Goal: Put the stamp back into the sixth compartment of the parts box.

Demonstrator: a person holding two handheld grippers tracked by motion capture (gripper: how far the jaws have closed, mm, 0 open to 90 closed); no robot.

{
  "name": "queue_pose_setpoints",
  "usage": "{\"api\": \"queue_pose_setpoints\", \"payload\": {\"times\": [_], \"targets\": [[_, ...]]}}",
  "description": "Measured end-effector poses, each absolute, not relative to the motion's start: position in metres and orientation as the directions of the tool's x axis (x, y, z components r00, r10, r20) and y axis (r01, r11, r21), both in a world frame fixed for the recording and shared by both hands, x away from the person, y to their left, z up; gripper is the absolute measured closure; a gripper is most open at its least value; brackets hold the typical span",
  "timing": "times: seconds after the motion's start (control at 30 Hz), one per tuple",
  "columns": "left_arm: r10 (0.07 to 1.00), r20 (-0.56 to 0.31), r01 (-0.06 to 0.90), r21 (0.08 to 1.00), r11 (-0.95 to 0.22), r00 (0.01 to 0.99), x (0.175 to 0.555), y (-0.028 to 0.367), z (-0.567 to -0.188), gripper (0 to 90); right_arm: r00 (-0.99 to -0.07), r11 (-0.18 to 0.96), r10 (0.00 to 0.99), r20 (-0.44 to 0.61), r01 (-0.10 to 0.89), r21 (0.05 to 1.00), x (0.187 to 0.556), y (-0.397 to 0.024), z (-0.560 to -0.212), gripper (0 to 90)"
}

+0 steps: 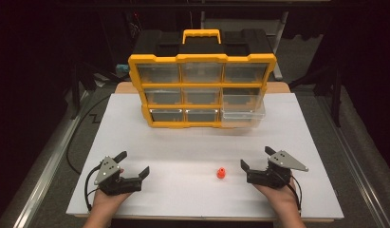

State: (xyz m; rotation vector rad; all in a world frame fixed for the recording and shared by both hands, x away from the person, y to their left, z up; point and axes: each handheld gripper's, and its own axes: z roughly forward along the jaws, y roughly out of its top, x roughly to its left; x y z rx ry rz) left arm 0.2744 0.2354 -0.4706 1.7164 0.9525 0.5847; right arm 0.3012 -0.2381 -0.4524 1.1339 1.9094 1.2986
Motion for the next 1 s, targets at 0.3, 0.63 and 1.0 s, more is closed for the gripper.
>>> {"api": "queue_pose_setpoints", "payload": {"times": [0.3,0.63,1.0], "targets": [[0.821,-0.054,0.309,0.939,-0.153,0.568,0.274,0.234,-0.471,0.4,-0.528,0.205,0.849,0.0,0.33,0.921,0.312,-0.218,-0.448,0.3],[0.818,-0.054,0.297,0.944,-0.146,0.572,0.274,0.234,-0.471,0.4,-0.578,0.237,0.816,-0.004,0.327,0.915,0.316,-0.194,-0.446,1.9],[0.812,-0.04,0.296,0.941,-0.166,0.582,0.274,0.232,-0.471,0.4,-0.653,0.27,0.758,0.014,0.334,0.903,0.304,-0.185,-0.451,11.4]]}}
